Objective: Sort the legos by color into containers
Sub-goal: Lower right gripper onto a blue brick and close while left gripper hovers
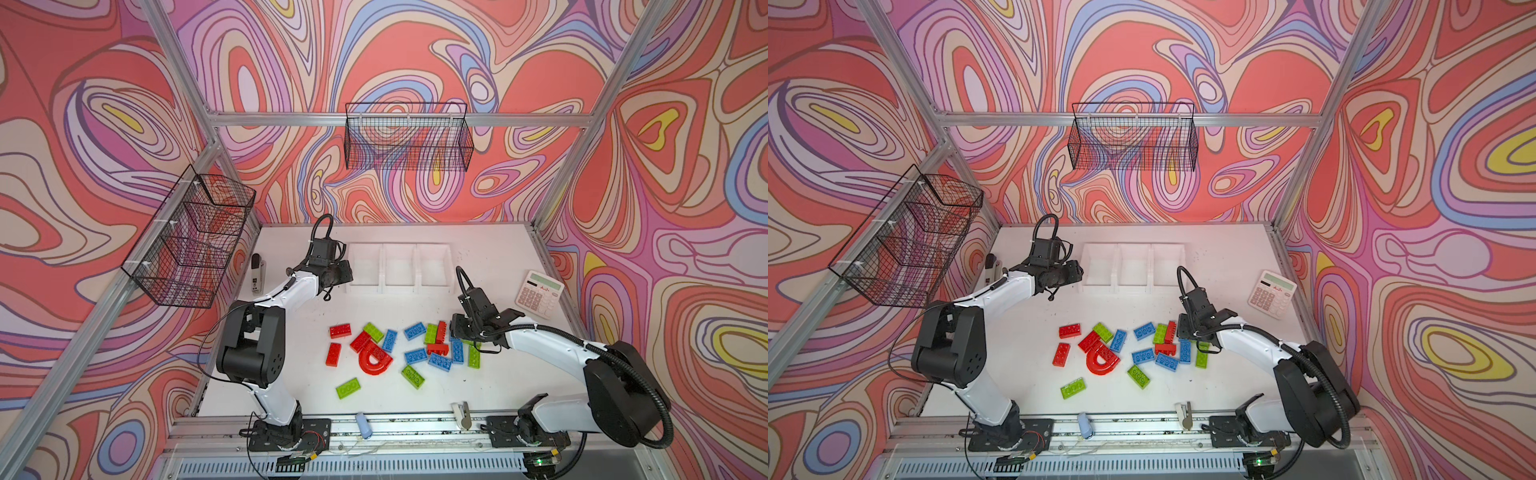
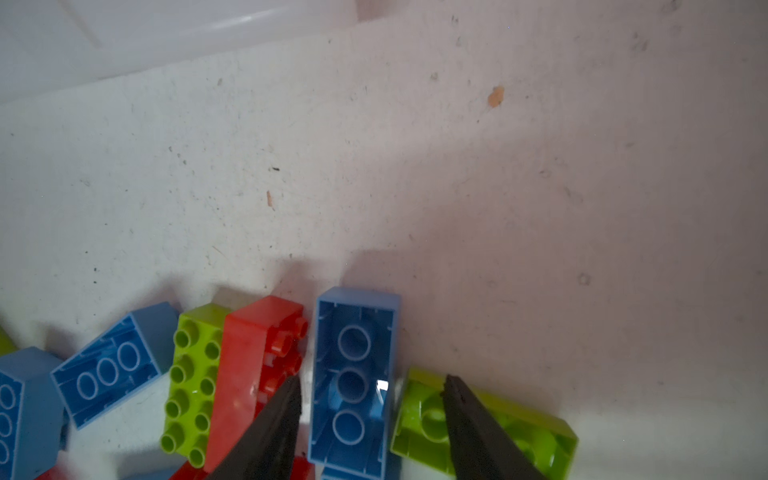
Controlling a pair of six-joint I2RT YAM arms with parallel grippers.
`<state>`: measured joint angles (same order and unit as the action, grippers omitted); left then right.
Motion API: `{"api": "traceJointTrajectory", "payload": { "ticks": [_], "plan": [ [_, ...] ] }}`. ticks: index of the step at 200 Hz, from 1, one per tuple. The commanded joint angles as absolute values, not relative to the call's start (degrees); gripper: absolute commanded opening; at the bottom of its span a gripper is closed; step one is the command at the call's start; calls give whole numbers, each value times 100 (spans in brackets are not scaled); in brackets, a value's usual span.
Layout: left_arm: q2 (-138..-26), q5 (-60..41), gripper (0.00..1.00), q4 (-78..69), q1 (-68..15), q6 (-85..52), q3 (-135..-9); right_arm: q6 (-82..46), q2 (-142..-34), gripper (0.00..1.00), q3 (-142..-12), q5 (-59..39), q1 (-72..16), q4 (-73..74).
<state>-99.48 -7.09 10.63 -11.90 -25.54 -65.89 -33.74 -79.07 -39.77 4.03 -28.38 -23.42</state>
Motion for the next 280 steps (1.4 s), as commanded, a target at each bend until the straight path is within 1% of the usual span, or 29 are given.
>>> {"api": "traceJointTrajectory", "payload": {
  "ticks": [1, 18, 42, 82, 126, 163, 196, 280],
  "plan": [
    [-10113, -670, 48, 1010, -1248, -2592, -6792, -3418, -8046, 58, -4152, 573, -2918, -2174],
    [-10080, -600, 48, 1010, -1266, -2597, -6773, -3463, -8147, 55, -4165, 587, -2966, -2103],
    [-9780, -429, 49, 1090, -1274, -2541, -6676, -3505, -8299, 54, -4192, 604, -3066, -2026],
    [-8944, -188, 55, 1359, -1274, -2322, -6395, -3513, -8557, 54, -4217, 716, -3146, -1934],
    [-8020, -21, 56, 1800, -1274, -2333, -5789, -3519, -8640, 47, -4205, 873, -3151, -1908],
    [-7410, 107, 56, 1982, -1274, -2347, -5334, -3550, -8445, 46, -4114, 902, -3153, -1920],
    [-7312, 38, 56, 2002, -1274, -2386, -5268, -3551, -8129, 48, -4069, 862, -3154, -1859],
    [-7603, -141, 56, 1863, -1274, -2485, -5293, -3319, -8067, 47, -3885, 729, -3148, -2103]
  ]
}}
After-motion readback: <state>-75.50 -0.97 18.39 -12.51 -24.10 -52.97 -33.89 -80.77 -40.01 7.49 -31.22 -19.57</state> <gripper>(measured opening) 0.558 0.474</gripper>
